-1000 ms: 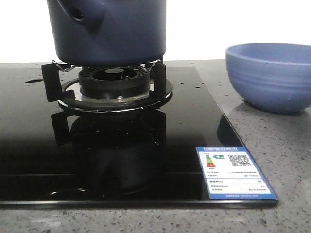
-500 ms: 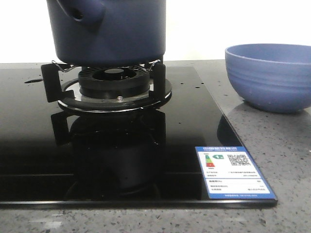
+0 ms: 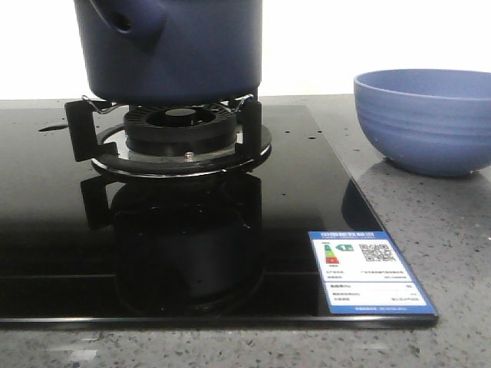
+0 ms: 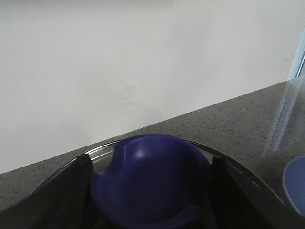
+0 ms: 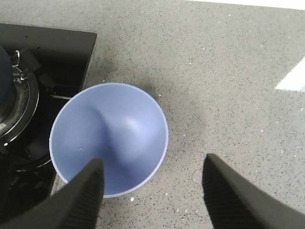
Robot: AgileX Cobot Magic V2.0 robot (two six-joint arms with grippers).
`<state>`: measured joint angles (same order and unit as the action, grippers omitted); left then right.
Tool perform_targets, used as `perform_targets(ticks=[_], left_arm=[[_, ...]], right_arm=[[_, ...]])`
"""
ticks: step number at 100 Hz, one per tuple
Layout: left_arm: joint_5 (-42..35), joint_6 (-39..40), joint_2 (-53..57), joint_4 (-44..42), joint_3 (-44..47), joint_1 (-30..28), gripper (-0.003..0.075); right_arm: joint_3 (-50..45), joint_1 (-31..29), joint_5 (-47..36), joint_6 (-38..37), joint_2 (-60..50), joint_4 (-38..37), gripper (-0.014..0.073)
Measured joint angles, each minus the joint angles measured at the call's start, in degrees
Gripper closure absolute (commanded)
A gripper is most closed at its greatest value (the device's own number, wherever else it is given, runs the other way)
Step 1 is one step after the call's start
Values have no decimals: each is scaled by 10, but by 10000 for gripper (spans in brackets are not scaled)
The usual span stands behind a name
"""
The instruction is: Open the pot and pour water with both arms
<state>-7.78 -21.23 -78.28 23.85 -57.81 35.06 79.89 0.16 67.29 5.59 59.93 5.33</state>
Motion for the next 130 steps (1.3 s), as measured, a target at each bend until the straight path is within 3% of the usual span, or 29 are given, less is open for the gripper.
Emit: perform_targets(ticks=[32, 56, 81, 93, 103, 110, 121, 125, 130], left_arm=[[-21, 0, -15, -10, 0, 1, 329], [-24, 0, -16, -10, 0, 1, 149], [-20, 0, 58, -10, 0, 1, 150], [-5, 0, 127, -15, -1, -5, 206], [29, 0, 176, -21, -2, -35, 346], [67, 0, 206, -25, -2, -64, 491], [143, 0, 245, -28, -2, -117, 742], [169, 0, 259, -29, -1, -140, 741], [190, 0, 278, -30, 9, -166, 741]], right_arm=[[-18, 0, -3, 0, 0, 1, 186], [-19, 0, -4, 1, 0, 1, 186], [-19, 0, -8, 1, 0, 2, 186], [-19, 0, -13, 1, 0, 10, 187], [-19, 0, -31, 15, 0, 46, 230], [-23, 0, -59, 32, -1, 94, 323], [-59, 0, -140, 81, -14, 194, 580], [-82, 0, -173, 107, -22, 232, 662], [-116, 0, -216, 141, -36, 272, 652]])
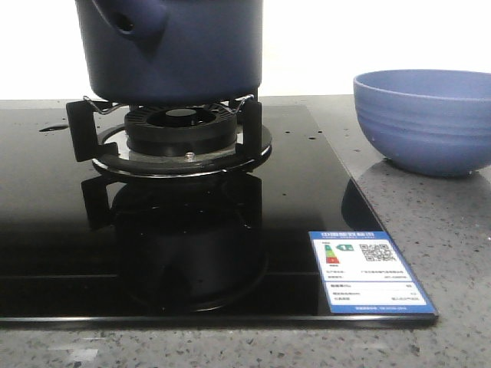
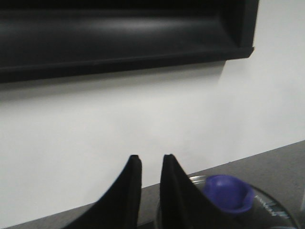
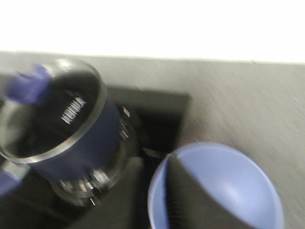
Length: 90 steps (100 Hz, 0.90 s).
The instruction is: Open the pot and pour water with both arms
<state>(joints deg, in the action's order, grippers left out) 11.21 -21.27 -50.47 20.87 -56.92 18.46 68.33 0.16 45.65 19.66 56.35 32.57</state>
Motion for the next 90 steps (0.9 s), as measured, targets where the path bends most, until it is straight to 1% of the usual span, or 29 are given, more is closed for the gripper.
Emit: perform_targets(ticks=[10, 17, 25, 32, 45, 59, 72, 90], left_arm=[[11, 0, 52, -2, 42, -50, 741], [-5, 0, 102, -2, 90, -75, 741], [-31, 0, 166, 0, 160, -90, 741], [-43, 0, 230, 7, 220, -96, 741], [-47, 0, 343, 16, 323, -98, 741], [-47, 0, 443, 27, 405, -98, 741], [-47, 0, 503, 29, 442, -98, 741], [-47, 0, 508, 30, 452, -98, 741]], right_arm=[[-91, 0, -88, 78, -42, 62, 653], [-162, 0, -151, 136, -83, 99, 654], [-241, 0, -209, 195, -140, 131, 655], [-310, 0, -245, 223, -196, 142, 655], [-424, 0, -282, 241, -308, 148, 655], [-509, 0, -298, 244, -398, 150, 655], [-544, 0, -303, 244, -444, 151, 655], [-556, 0, -304, 244, -458, 153, 655]])
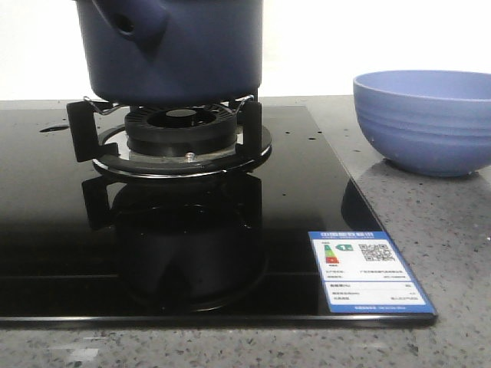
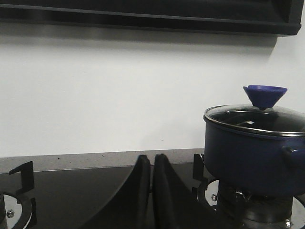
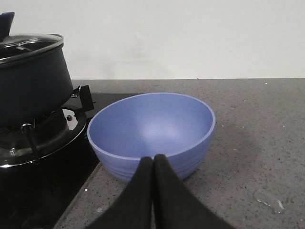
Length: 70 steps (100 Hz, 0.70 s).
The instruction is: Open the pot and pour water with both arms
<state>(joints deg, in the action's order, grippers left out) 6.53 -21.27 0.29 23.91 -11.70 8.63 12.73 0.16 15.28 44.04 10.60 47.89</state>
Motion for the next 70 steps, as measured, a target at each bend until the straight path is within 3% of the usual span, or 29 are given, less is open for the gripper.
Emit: perform_targets(ticks=[59, 70], left_arm=[[0, 0, 0, 0, 1, 0, 741], [0, 5, 0, -54, 7, -3, 741]], right_arm=[[0, 0, -2, 0, 0, 4, 655], [0, 0, -2, 0, 0, 4, 655]])
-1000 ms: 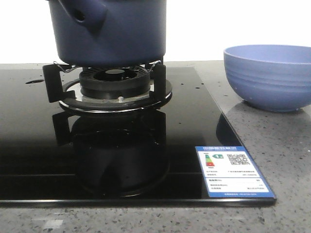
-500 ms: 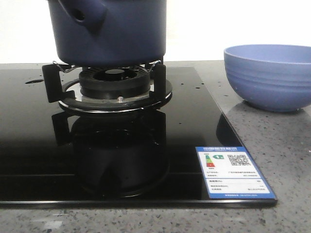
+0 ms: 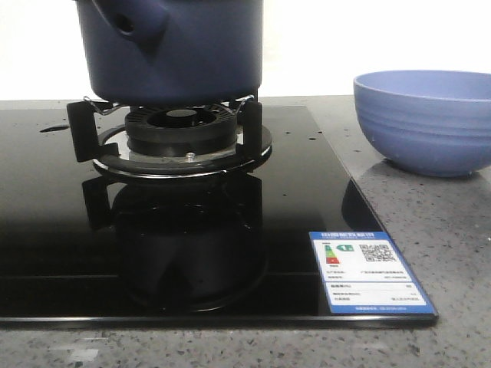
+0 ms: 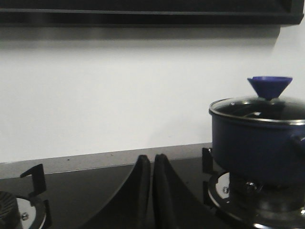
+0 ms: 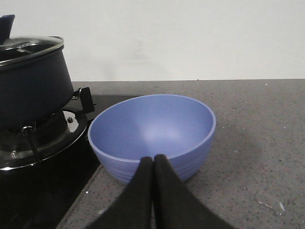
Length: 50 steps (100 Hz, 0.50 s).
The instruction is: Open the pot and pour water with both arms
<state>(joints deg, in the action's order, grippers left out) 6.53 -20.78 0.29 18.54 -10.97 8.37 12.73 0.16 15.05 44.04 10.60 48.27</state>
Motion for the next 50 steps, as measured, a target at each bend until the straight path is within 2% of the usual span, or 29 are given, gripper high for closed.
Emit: perform_targets(ticks=[13, 29, 50], left_arm=[[0, 64, 0, -78, 40, -23, 741], [3, 152, 0, -119, 110, -68, 741], [9, 176, 0, -130, 109, -75, 741]], right_arm=[[0, 0, 0, 0, 0, 0, 655], [0, 0, 0, 0, 0, 1, 655], [0, 0, 0, 0, -1, 1, 655]])
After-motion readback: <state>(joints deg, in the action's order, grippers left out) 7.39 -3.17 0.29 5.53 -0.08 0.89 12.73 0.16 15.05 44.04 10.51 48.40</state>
